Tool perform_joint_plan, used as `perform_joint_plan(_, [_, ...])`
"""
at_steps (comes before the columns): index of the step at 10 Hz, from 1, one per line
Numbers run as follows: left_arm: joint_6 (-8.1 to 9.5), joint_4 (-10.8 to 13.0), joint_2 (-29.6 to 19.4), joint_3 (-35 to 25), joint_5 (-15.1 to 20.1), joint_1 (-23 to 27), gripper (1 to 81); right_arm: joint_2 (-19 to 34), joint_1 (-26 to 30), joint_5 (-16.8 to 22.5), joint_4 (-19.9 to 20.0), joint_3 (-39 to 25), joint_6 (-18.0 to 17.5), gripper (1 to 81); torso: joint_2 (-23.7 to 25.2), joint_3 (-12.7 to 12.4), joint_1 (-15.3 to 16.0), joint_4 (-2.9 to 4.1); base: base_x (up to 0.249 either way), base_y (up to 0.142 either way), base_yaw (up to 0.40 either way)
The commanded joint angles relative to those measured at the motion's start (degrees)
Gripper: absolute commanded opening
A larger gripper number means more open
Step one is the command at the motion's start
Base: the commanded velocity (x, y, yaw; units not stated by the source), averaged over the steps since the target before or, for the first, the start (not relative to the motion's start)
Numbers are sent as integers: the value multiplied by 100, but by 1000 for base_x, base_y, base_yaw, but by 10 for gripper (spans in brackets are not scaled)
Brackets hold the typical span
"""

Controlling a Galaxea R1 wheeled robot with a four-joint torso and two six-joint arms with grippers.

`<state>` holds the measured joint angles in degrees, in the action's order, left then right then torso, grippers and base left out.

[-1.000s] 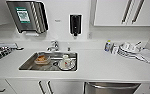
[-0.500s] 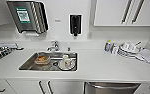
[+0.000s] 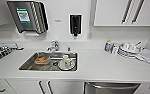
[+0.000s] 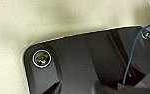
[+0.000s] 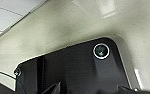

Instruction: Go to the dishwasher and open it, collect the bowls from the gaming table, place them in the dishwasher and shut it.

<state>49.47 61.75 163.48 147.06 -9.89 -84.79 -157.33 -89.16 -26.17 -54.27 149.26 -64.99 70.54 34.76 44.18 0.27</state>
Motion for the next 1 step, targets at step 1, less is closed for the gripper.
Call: perform_joint_plan(1, [1, -22, -95, -10, 206, 151, 811, -266, -195, -55, -365, 418, 39, 811, 0, 0, 0, 0, 0, 0, 0])
